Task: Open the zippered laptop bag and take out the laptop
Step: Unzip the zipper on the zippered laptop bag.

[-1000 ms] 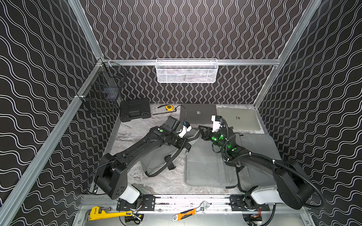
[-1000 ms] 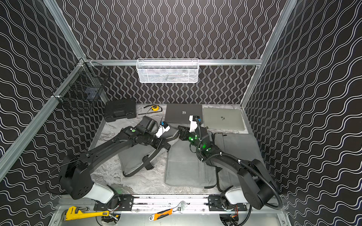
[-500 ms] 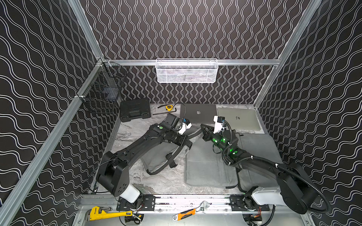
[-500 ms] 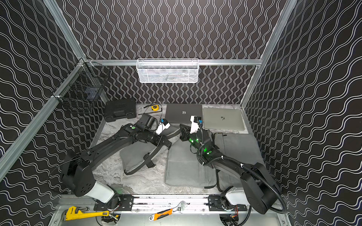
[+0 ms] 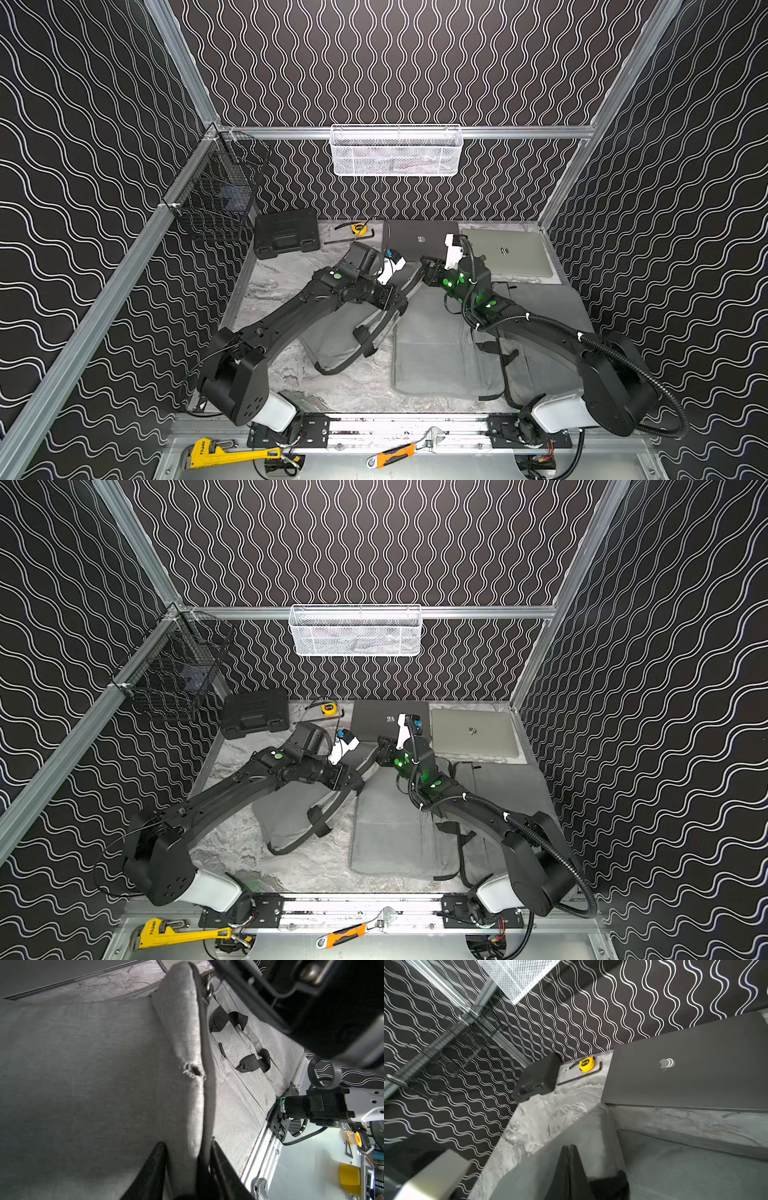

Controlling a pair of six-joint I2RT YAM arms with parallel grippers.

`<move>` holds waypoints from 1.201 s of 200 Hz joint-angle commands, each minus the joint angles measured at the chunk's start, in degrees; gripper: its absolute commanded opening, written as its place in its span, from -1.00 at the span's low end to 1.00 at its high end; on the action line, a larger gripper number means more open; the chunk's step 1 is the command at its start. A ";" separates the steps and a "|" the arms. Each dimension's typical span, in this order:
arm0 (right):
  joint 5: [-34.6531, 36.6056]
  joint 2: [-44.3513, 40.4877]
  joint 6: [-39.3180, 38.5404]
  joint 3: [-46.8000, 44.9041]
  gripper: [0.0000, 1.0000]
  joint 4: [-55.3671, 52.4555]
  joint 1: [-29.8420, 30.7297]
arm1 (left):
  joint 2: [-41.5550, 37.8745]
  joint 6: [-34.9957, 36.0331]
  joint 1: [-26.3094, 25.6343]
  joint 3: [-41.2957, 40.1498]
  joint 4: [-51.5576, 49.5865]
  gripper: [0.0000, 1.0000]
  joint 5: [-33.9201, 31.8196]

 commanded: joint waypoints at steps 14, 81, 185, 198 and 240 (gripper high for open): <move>-2.22 0.03 -2.63 0.67 -1.00 0.59 0.57 | 0.09 -0.93 -0.01 -1.41 4.80 -0.64 2.61; -3.95 -0.43 -8.25 0.35 -1.00 2.09 3.01 | 1.87 -2.18 -0.02 -0.64 6.13 -1.00 3.91; -8.50 -3.29 -12.25 -8.18 -1.00 12.23 4.03 | 2.48 -4.72 -0.08 1.45 6.38 -1.00 6.67; -9.12 -3.36 -12.80 -8.58 -1.00 13.07 4.33 | 2.58 -4.71 0.00 1.82 6.07 -1.00 6.99; -9.88 -3.33 -12.45 -10.03 -1.00 15.36 4.52 | 3.10 -6.09 0.03 2.27 6.59 -1.00 8.63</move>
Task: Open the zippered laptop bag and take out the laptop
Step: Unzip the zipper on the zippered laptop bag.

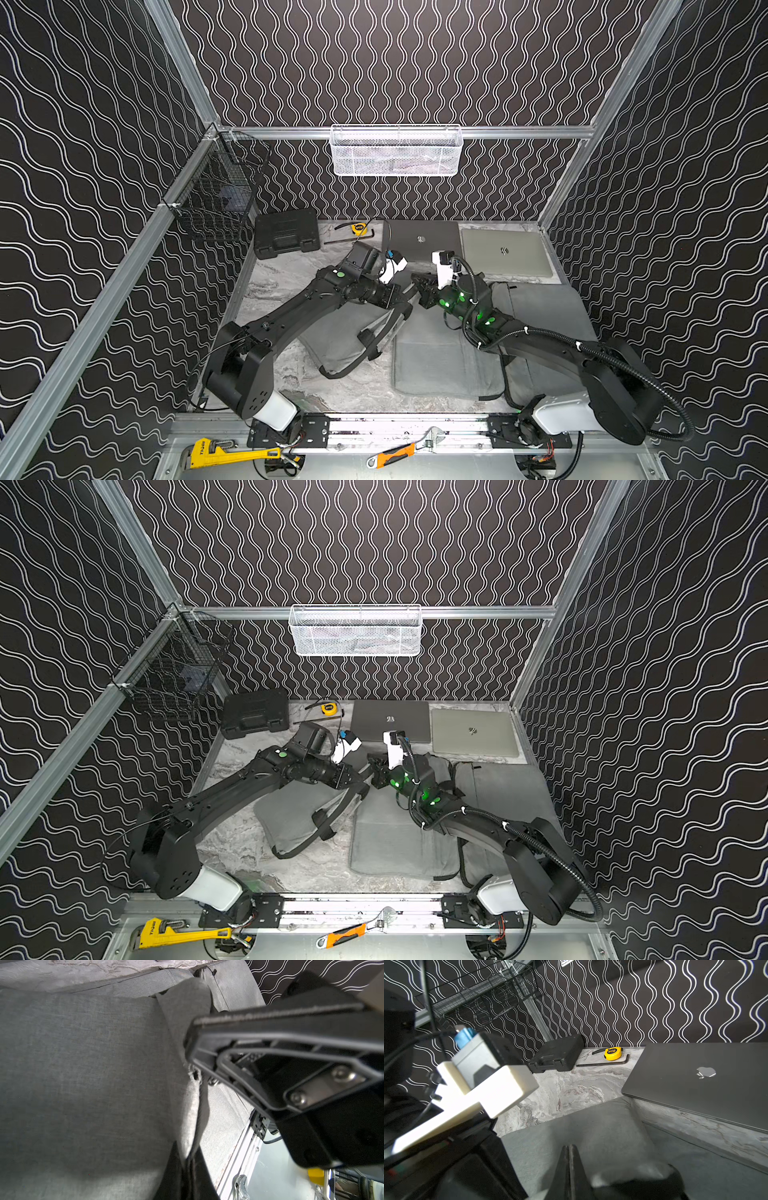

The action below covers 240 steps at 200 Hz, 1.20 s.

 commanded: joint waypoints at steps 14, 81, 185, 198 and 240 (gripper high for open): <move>-3.71 -0.35 -0.74 -0.40 -1.00 5.32 0.79 | 0.22 -1.73 0.03 0.76 6.48 -1.00 3.48; -3.70 1.22 -0.88 1.30 -1.00 3.95 2.22 | -0.22 -1.22 0.10 0.60 4.68 -0.86 -0.37; 2.35 2.35 -0.04 5.84 -1.00 -1.86 1.08 | -5.07 1.94 0.04 -7.52 1.30 -0.09 -6.30; 2.30 2.30 -0.24 6.07 -1.00 -2.22 0.99 | -6.09 1.62 0.07 -9.07 1.36 -0.08 -6.74; 2.44 2.65 -0.32 6.64 -1.00 -2.60 0.57 | -8.78 0.43 0.04 -13.10 1.98 -0.18 -6.32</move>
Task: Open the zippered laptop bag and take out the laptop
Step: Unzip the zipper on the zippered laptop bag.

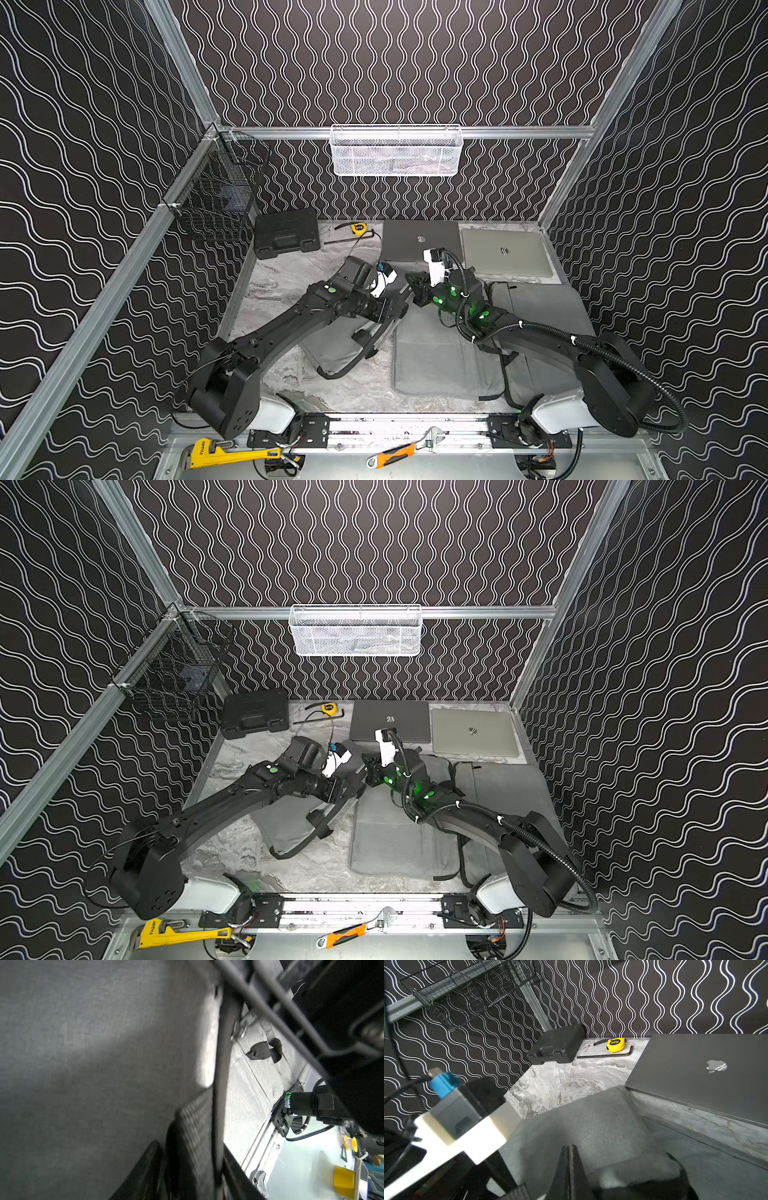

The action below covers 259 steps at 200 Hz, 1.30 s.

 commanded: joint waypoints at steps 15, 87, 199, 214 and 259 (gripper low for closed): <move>0.72 0.29 0.33 1.09 -1.00 4.98 -0.34 | -1.31 -0.40 0.11 -2.23 0.30 -0.31 0.41; -3.95 2.45 1.20 0.12 -1.00 8.24 -0.35 | 0.44 -1.85 0.11 0.08 2.06 -1.00 3.23; -6.35 2.81 6.13 -1.73 -1.00 9.82 0.62 | 8.30 -3.50 0.40 9.16 6.06 -1.00 11.06; -6.27 3.33 5.73 -1.57 -1.00 9.92 0.69 | 7.25 -3.48 0.56 9.13 6.13 -1.00 10.16; -9.40 5.65 7.60 0.03 -1.00 11.33 1.78 | 4.29 -7.54 1.98 4.90 11.59 -1.00 10.59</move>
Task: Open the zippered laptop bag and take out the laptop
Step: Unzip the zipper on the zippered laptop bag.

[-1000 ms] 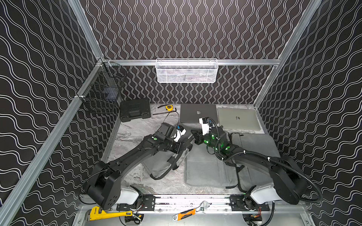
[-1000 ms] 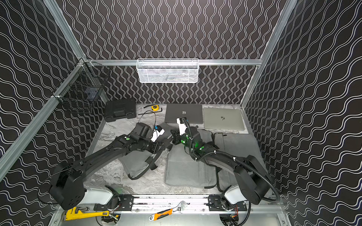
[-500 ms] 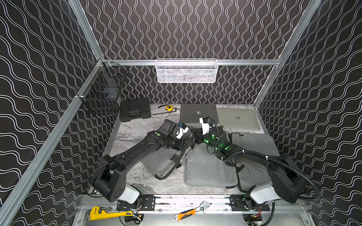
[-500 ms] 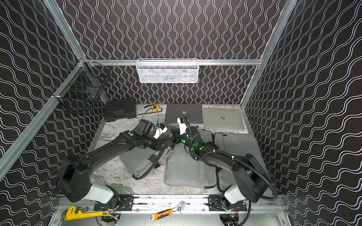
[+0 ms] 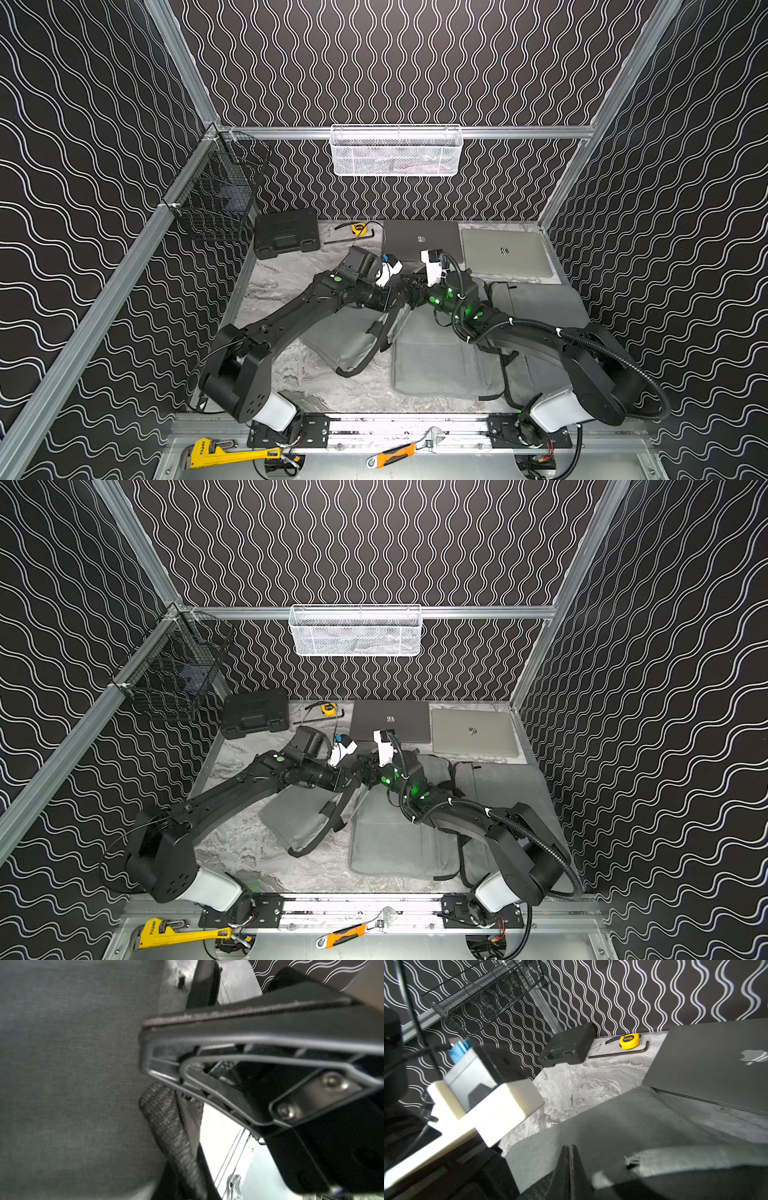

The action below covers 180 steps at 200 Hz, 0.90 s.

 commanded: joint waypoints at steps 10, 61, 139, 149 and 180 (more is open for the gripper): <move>-4.46 0.73 2.69 0.39 -1.00 3.37 2.00 | -1.49 -3.95 0.93 -2.57 12.09 -1.00 3.53; -0.36 -3.16 2.72 -2.43 -1.00 2.47 3.74 | 1.23 -4.99 1.61 -1.61 14.12 -1.00 5.54; 3.55 -3.36 2.75 -0.04 -1.00 -2.13 -0.44 | -3.89 -2.18 1.68 -4.24 9.21 -0.42 1.76; 3.41 -3.25 2.98 0.32 -1.00 -2.32 -0.80 | -5.31 -1.37 1.63 -5.46 7.14 -0.42 0.41; 3.74 -2.77 1.17 1.67 -1.00 -3.38 -0.96 | -9.52 -1.19 1.62 -11.47 6.50 -0.36 0.07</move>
